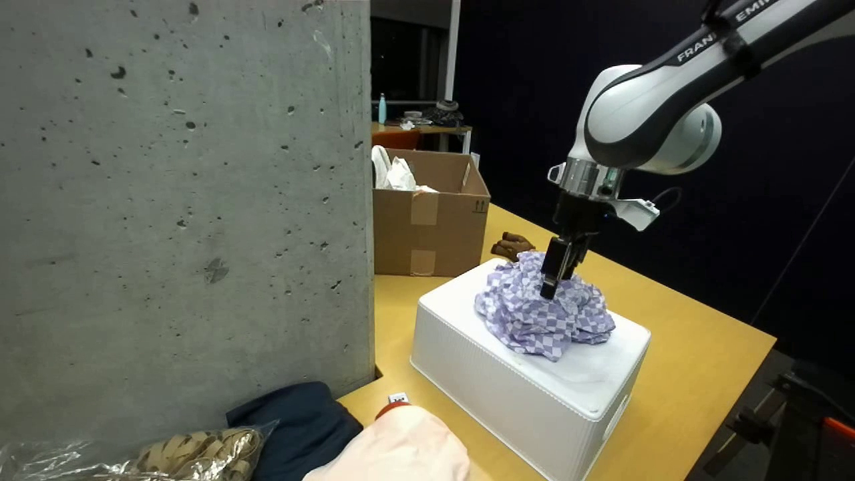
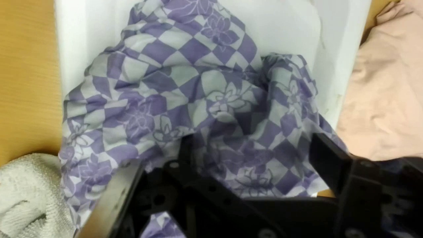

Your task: Pick up the checked blue shirt and put it on the yellow container on the white bucket, lift up the checked blue shirt with the yellow container and put them on the white bucket, lift up the checked blue shirt with the yellow container and put them on the table

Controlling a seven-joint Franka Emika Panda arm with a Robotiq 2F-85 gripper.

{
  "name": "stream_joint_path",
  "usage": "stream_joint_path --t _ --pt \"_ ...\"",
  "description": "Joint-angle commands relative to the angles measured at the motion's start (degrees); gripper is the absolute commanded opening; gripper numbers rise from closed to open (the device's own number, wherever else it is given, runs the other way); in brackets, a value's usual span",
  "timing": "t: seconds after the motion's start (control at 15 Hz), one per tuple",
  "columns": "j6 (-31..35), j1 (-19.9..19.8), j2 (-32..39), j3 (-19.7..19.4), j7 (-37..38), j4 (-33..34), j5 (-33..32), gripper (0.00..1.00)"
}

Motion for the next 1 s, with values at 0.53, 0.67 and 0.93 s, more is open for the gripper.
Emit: stream_joint_path --t 0.53,0.67,0.93 --pt "-5.2 -0.4 4.5 2.1 2.2 9.7 -3.5 0.01" --pt "-5.9 0.9 1.6 1.6 4.2 8.5 -4.5 0.0" --pt "-4.9 2.5 -8.2 0.3 9.6 2.5 -6.9 0.01"
